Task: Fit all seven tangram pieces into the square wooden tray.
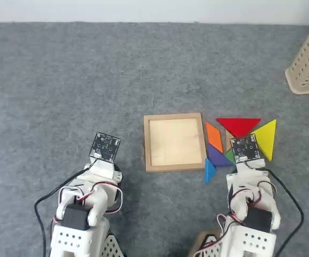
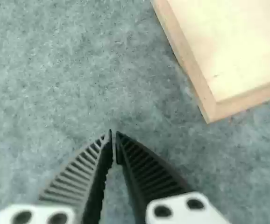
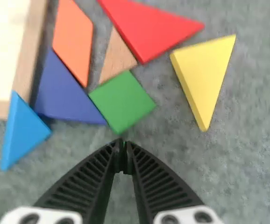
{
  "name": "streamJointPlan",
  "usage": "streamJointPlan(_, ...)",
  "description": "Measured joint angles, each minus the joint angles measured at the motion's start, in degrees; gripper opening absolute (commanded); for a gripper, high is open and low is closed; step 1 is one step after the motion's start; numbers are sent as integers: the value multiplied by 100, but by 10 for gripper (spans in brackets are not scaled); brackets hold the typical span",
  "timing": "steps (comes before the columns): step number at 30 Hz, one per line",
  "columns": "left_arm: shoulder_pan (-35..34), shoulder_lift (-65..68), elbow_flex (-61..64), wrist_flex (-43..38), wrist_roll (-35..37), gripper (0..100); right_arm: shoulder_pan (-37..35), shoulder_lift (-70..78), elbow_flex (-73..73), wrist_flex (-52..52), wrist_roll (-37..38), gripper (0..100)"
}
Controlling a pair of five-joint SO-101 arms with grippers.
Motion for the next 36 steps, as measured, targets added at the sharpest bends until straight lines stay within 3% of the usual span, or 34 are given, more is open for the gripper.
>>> streamJointPlan(8, 0, 0, 0, 0, 0, 12, 53, 712, -1565, 158, 114, 103)
streamJointPlan(12, 0, 0, 0, 0, 0, 12, 44, 2400, -2734, 193, 105, 181)
streamJointPlan(16, 0, 0, 0, 0, 0, 12, -404, 4782, -4026, 501, 97, 266)
streamJointPlan(21, 0, 0, 0, 0, 0, 12, -730, 7297, -5530, 738, 114, 269)
streamJointPlan(30, 0, 0, 0, 0, 0, 12, -88, 10470, -7895, 1354, 325, 301)
streamJointPlan(36, 0, 0, 0, 0, 0, 12, -26, 12070, -9143, 1354, -35, 307)
